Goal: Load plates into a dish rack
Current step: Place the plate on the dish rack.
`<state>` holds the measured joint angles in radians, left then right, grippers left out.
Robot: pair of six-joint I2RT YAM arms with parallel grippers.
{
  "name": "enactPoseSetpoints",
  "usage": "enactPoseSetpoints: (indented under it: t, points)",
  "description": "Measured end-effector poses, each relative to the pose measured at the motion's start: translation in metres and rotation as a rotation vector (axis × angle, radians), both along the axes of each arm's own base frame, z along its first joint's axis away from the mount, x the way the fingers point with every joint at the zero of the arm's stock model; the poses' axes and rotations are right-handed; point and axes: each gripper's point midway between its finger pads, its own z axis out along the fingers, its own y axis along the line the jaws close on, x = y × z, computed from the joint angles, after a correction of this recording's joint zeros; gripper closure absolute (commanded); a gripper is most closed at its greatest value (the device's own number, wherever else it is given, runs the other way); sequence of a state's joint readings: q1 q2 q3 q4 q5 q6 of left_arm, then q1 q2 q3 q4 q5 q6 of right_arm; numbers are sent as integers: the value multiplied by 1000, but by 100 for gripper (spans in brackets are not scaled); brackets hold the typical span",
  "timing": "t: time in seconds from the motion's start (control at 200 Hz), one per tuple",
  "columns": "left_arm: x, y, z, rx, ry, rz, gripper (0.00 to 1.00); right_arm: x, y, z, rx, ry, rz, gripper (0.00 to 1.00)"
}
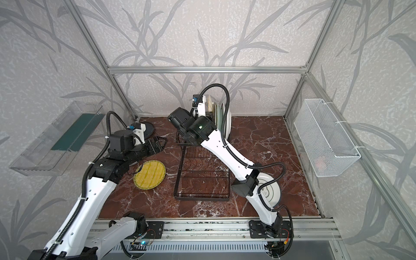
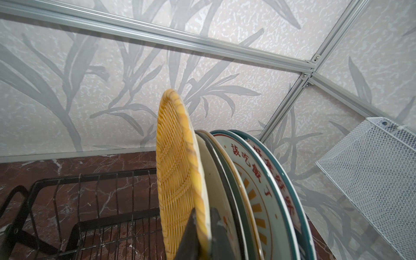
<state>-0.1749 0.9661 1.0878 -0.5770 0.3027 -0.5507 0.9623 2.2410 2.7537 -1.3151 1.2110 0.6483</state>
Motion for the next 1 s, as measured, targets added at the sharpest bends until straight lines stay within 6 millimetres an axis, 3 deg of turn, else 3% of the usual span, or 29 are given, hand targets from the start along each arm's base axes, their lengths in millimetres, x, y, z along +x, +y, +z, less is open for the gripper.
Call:
enactPoseSetpoints:
  t: [0.33, 0.885, 1.0]
  points:
    - [0, 0, -1, 0, 2, -1, 16, -2, 0, -18, 14, 42, -11, 100]
    - [1, -3, -12, 1, 14, -7, 15, -6, 7, -26, 47, 72, 11, 100]
    - [1, -3, -12, 1, 13, -7, 15, -6, 8, -29, 50, 80, 11, 95]
